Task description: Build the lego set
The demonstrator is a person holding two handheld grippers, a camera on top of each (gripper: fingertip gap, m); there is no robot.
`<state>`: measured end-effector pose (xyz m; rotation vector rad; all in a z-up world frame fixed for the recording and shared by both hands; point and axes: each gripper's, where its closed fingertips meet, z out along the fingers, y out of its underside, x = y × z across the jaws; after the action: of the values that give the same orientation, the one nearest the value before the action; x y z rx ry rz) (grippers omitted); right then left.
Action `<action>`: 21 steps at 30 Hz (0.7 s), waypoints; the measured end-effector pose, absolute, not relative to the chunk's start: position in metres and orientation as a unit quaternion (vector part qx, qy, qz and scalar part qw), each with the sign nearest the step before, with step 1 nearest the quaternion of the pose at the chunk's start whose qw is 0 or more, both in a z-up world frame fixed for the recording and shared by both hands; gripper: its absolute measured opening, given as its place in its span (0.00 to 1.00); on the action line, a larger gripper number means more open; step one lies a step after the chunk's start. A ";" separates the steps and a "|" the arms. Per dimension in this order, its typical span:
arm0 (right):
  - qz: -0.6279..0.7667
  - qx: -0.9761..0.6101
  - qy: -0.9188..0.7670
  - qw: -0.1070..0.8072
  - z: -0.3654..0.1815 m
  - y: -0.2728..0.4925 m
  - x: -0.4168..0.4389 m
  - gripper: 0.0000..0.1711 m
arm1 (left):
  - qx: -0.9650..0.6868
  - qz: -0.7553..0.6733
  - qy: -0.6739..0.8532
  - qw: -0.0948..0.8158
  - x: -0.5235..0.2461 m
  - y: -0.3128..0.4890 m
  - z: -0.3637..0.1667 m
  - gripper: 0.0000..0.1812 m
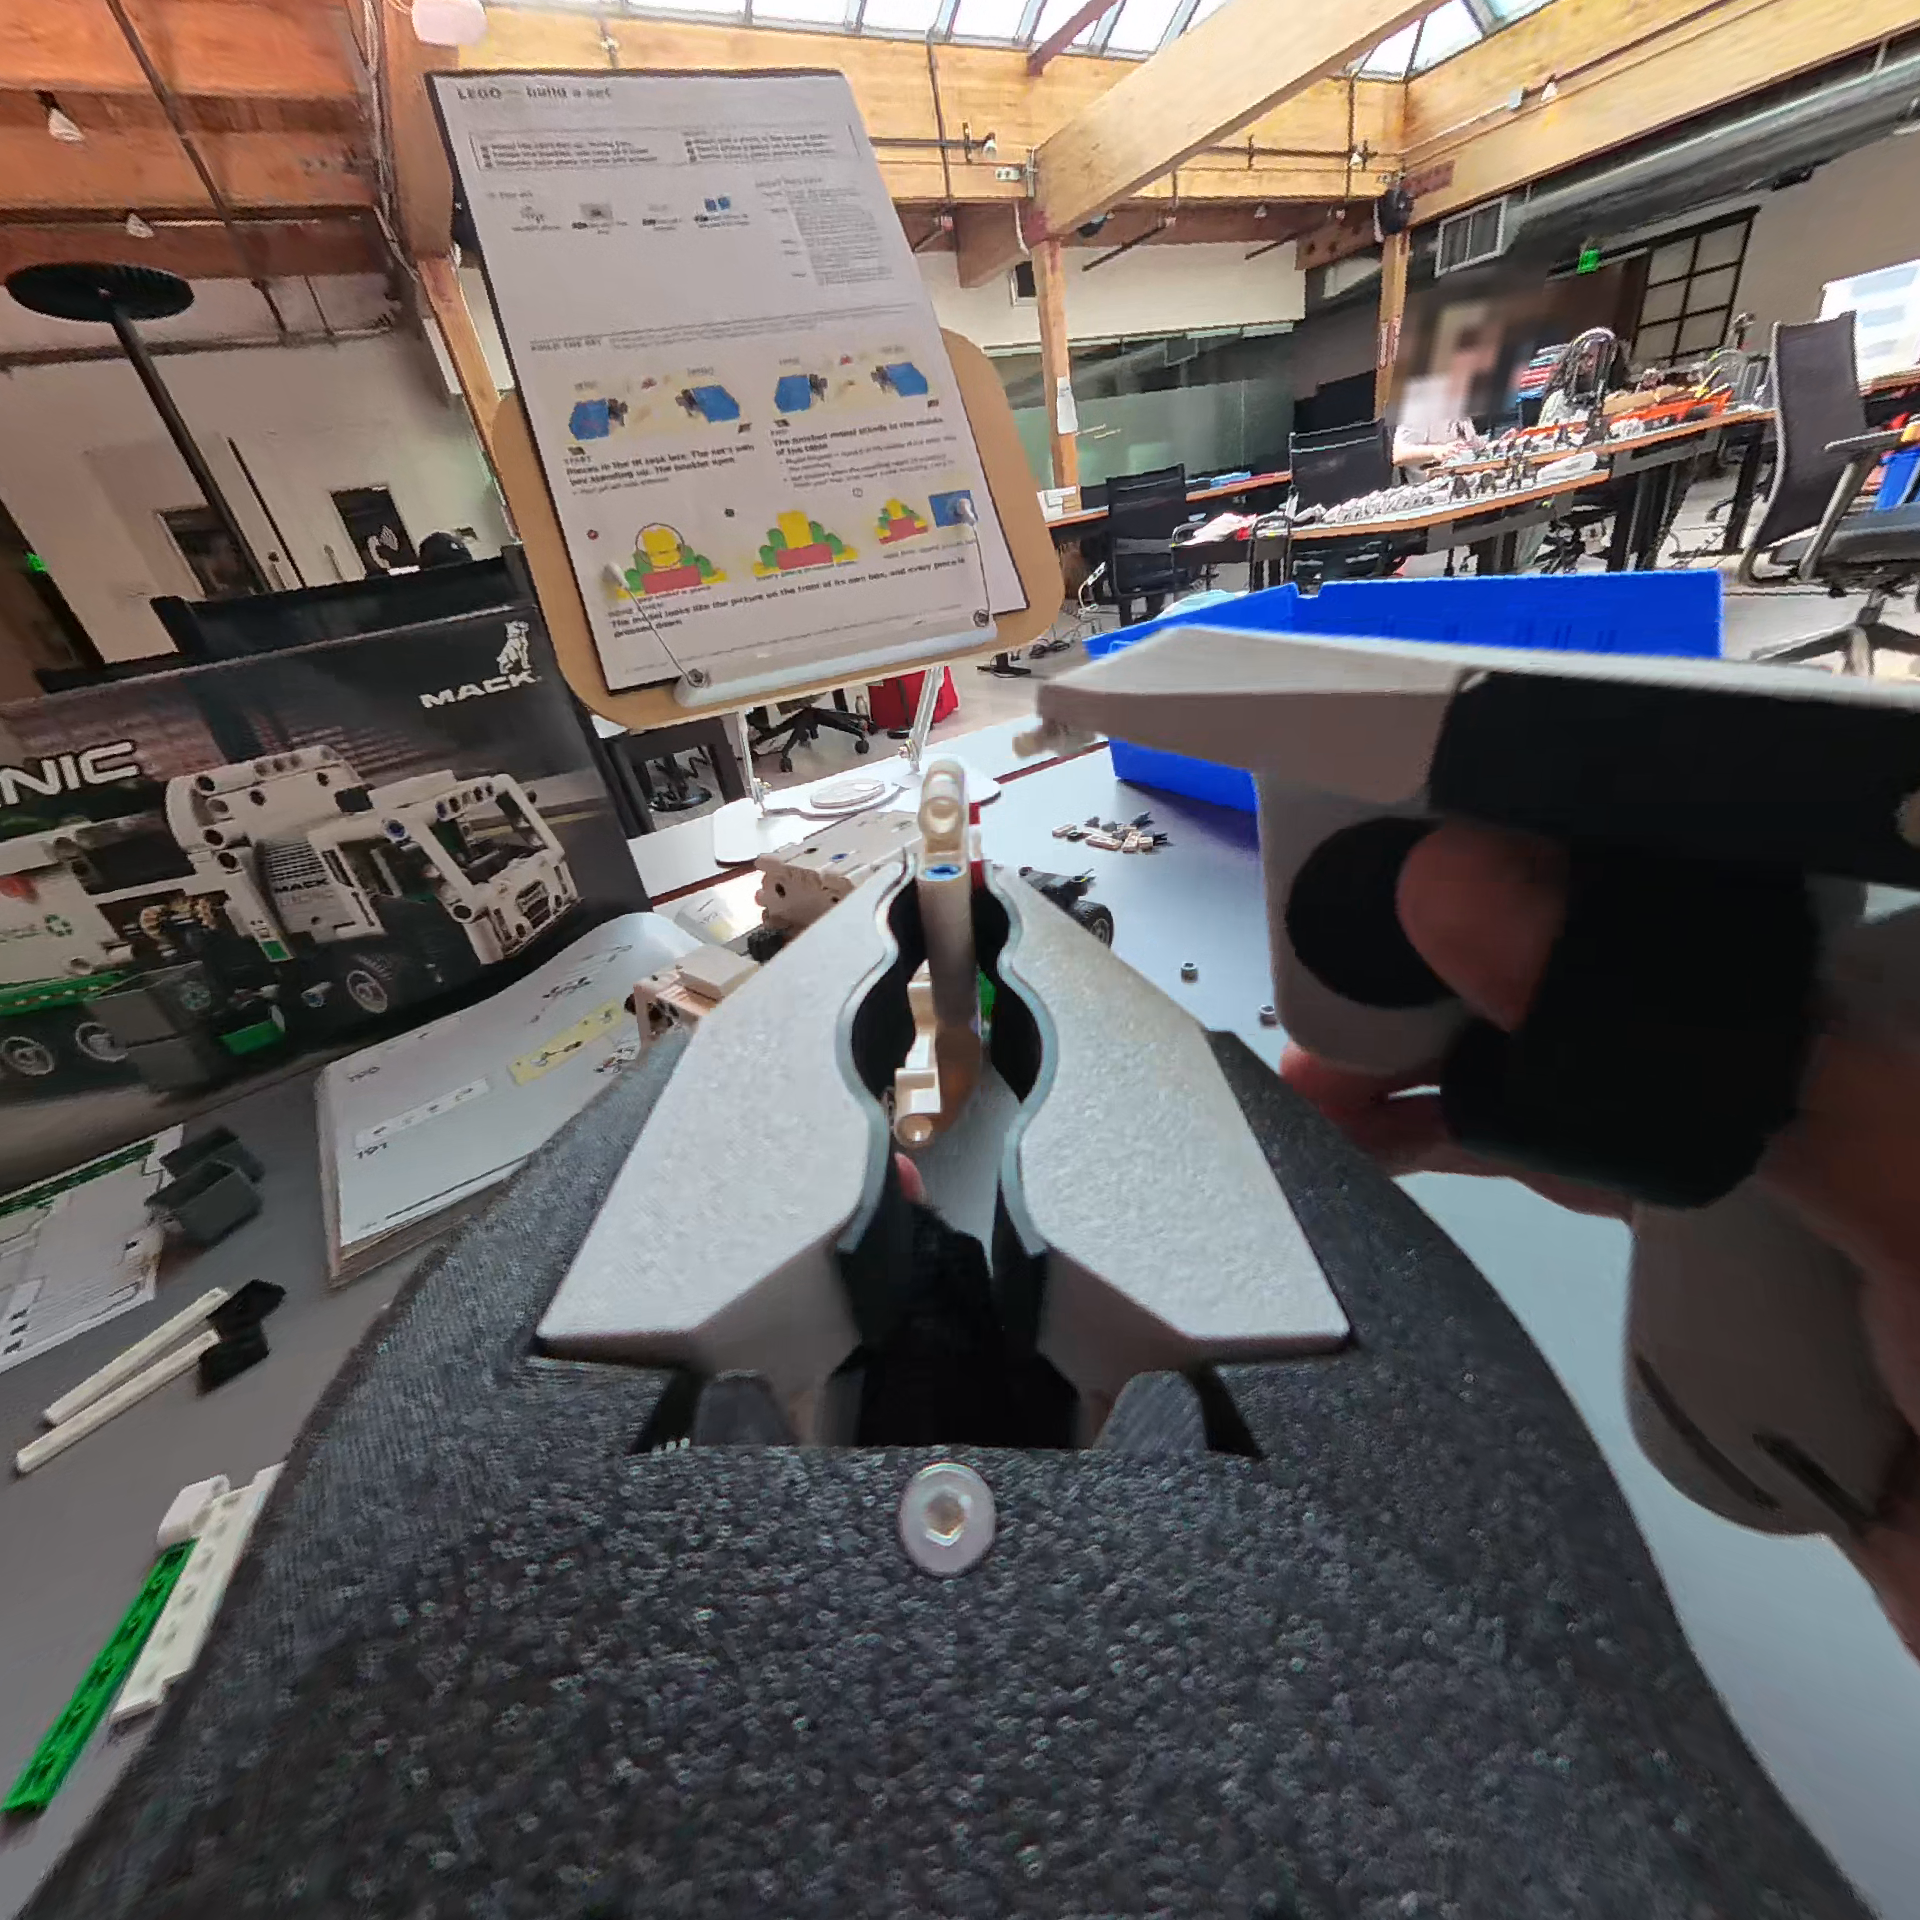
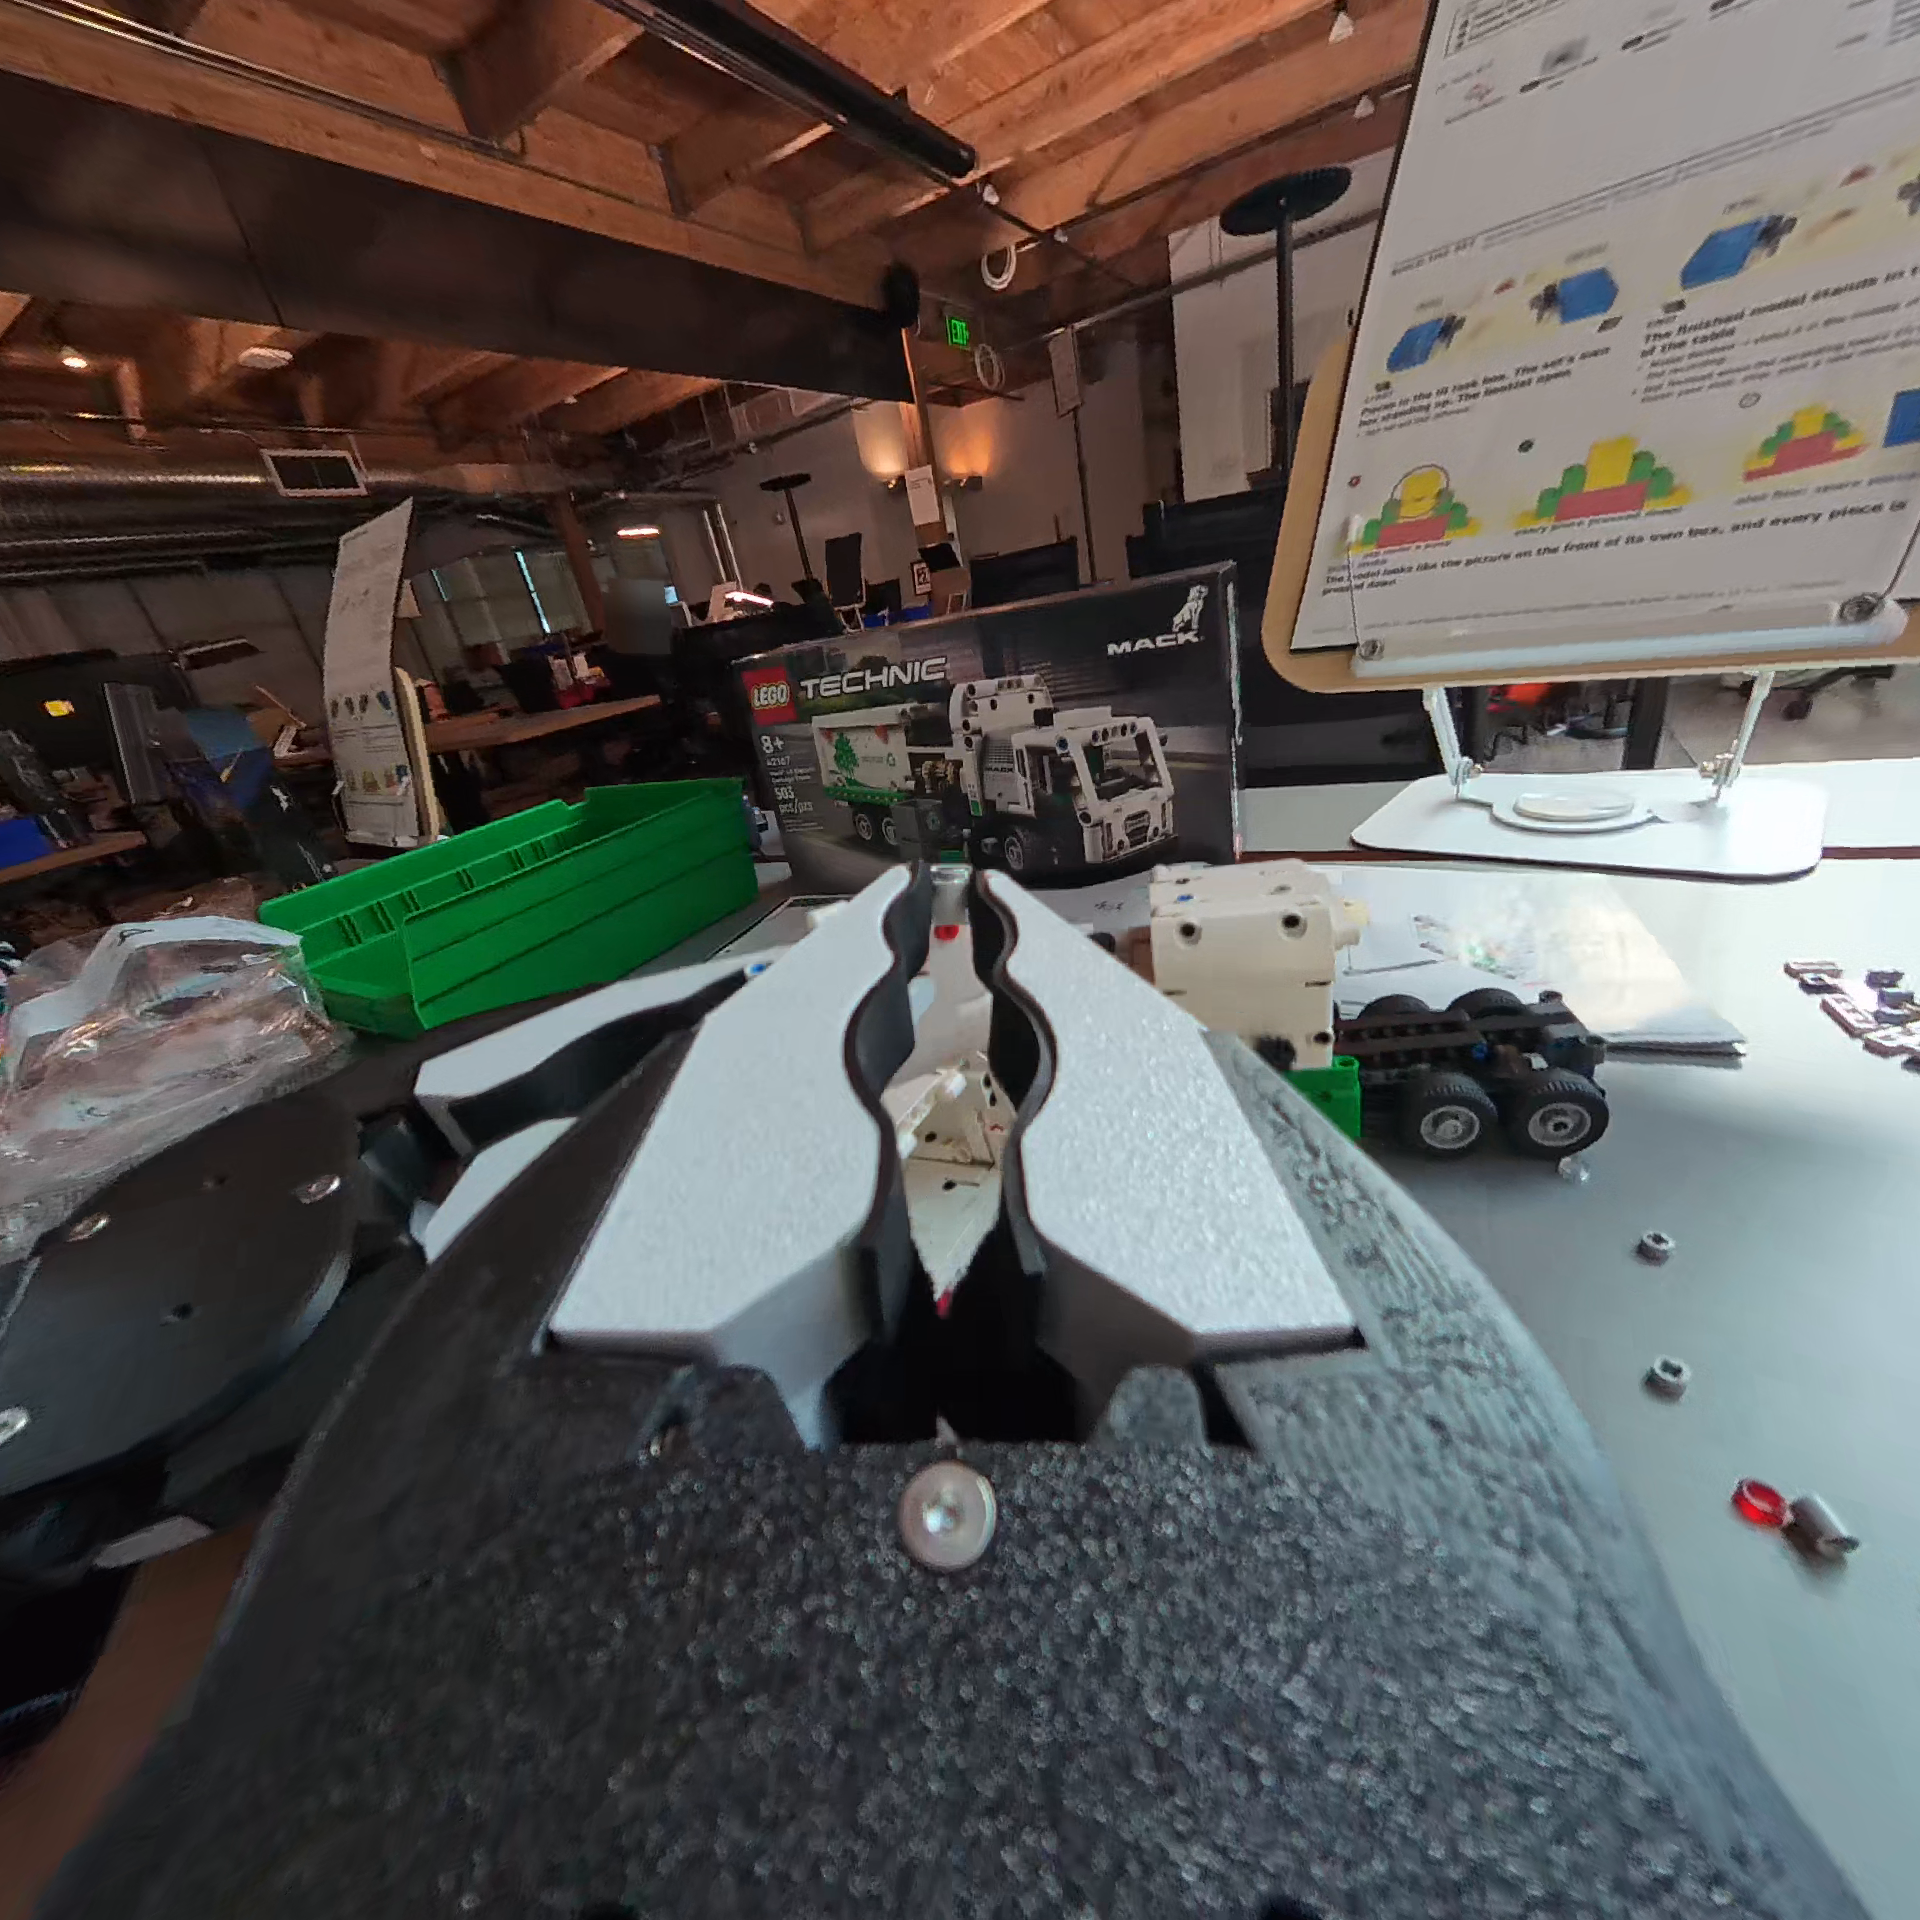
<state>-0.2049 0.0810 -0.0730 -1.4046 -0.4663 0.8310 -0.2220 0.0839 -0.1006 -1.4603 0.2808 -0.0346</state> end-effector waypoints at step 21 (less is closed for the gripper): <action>0.358 -0.622 -0.142 0.681 -0.106 0.079 -0.201 0.03 | -0.687 0.004 0.153 0.710 -0.211 0.087 -0.118 0.03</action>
<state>-0.2010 0.0794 -0.1059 -1.3962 -0.3191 0.8036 -0.2112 0.0872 -0.1185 -1.5247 0.3394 0.0083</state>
